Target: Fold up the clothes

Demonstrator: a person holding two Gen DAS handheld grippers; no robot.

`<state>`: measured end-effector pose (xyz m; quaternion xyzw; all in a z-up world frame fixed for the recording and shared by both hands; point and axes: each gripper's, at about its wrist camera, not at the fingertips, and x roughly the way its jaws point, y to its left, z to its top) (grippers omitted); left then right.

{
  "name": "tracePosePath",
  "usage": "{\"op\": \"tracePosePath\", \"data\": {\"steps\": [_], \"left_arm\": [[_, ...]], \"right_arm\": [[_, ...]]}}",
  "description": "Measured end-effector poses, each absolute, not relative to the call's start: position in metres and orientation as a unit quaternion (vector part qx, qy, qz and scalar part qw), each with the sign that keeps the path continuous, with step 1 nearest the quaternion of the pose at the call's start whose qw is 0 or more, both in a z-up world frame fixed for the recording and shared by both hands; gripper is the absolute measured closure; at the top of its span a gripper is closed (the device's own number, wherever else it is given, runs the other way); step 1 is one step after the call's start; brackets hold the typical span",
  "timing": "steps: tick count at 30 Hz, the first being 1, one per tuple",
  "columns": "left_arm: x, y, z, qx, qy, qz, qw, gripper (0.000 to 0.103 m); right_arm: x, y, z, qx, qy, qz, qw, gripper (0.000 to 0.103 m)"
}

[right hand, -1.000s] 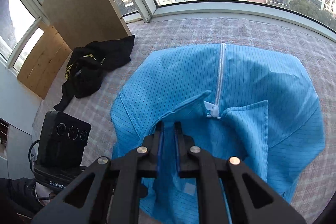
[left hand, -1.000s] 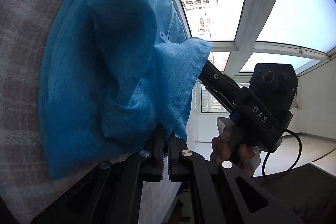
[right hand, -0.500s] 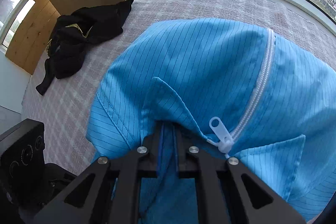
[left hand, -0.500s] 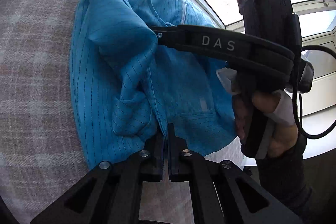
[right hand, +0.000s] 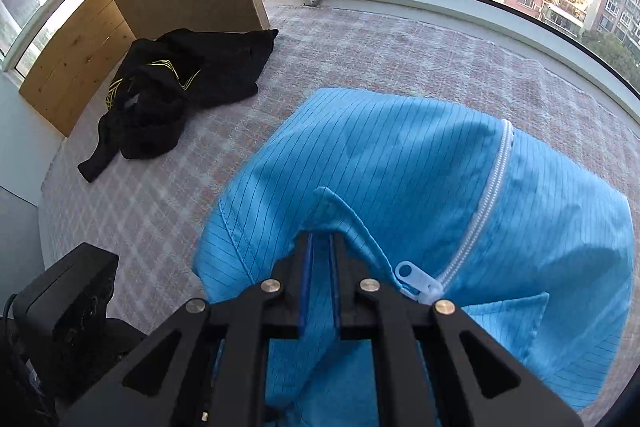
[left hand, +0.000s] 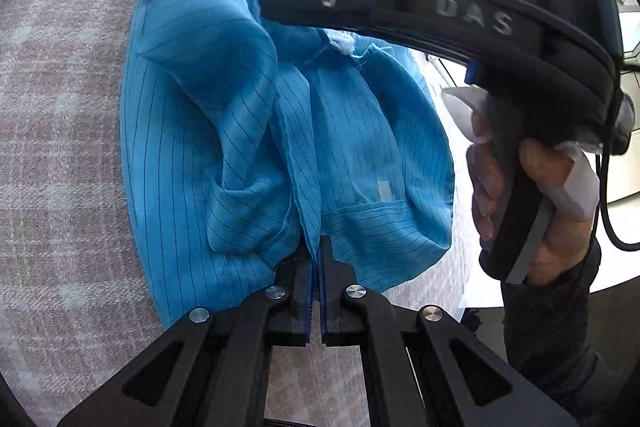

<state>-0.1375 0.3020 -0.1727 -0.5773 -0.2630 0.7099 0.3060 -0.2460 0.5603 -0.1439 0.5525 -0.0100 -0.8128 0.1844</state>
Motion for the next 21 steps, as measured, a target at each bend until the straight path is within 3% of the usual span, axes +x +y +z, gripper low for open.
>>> {"op": "tracePosePath", "data": {"steps": [4, 10, 13, 16, 21], "left_arm": [[-0.144, 0.291, -0.175, -0.577, -0.287, 0.703, 0.302, 0.102], [-0.152, 0.275, -0.174, -0.565, -0.327, 0.692, 0.309, 0.102], [-0.158, 0.271, -0.174, -0.56, -0.345, 0.683, 0.318, 0.102], [-0.162, 0.27, -0.172, -0.56, -0.344, 0.683, 0.319, 0.102], [-0.168, 0.273, -0.17, -0.562, -0.337, 0.683, 0.323, 0.102]], "right_arm": [[-0.27, 0.566, -0.16, 0.578, -0.041, -0.793, 0.186, 0.095], [-0.242, 0.616, -0.114, 0.533, -0.082, -0.822, 0.184, 0.094], [-0.226, 0.619, -0.116, 0.542, -0.031, -0.823, 0.17, 0.093], [-0.213, 0.606, -0.126, 0.535, 0.095, -0.825, 0.153, 0.092], [-0.215, 0.58, -0.139, 0.525, 0.195, -0.802, 0.205, 0.091]]}}
